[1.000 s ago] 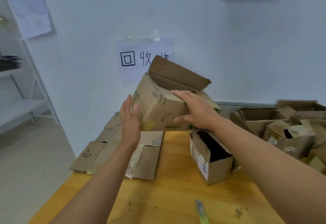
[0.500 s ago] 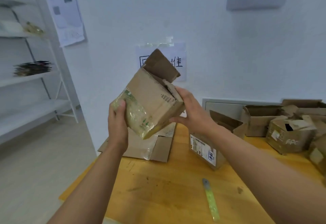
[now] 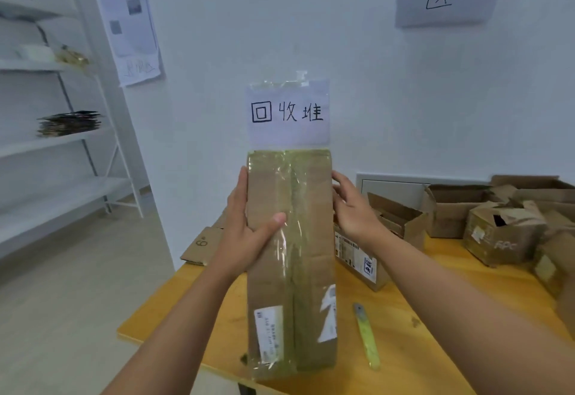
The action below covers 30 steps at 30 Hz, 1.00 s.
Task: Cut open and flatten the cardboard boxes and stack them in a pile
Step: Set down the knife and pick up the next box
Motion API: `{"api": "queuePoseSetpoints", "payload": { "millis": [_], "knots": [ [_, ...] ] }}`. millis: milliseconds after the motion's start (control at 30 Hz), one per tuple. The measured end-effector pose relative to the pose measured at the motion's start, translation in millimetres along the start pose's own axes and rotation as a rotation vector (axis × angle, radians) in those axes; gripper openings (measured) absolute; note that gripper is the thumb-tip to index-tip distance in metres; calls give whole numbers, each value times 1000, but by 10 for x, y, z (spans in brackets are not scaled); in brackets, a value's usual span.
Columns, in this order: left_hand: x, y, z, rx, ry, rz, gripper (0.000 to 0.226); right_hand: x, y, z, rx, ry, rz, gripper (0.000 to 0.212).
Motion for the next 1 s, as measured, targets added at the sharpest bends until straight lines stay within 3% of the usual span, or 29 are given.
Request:
{"api": "queuePoseSetpoints", "payload": {
  "millis": [100, 267, 400, 533, 600, 667, 767, 867, 1000],
  "knots": [
    [52, 69, -179, -71, 77, -5, 91, -105, 85, 1, 28, -55, -81, 41],
    [144, 40, -290, -168, 151, 84, 87, -366, 468, -32, 232, 0, -152, 65],
    [282, 92, -355, -9, 74, 174, 116, -503, 518, -86, 121, 41, -153, 67],
    [409, 76, -361, -63, 132, 225, 98, -729, 460, -92, 37, 96, -190, 49],
    [423, 34, -375, -80, 145, 236, 92, -997, 409, -39, -39, 270, -244, 41],
    [426, -9, -406, -85, 149, 247, 89, -1256, 347, 82, 46, 607, -327, 34],
    [442, -46, -434, -85, 136, 261, 92, -1501, 340, 239, 231, 870, -507, 64],
    [452, -63, -450, -93, 125, 262, 93, -1396, 425, 260, 203, 767, -478, 63],
    [429, -82, -484, -88, 113, 247, 88, -942, 575, 180, 117, 225, -372, 53]
  ]
}}
Point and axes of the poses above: each hand's wrist, its own y-axis away from the middle knuckle, its own z-axis out of the back of the hand, x = y × z, the point moved 1 cm from there along -y, towards the middle knuckle, and after that the axes turned 3 degrees about y, right-handed, at the moved point
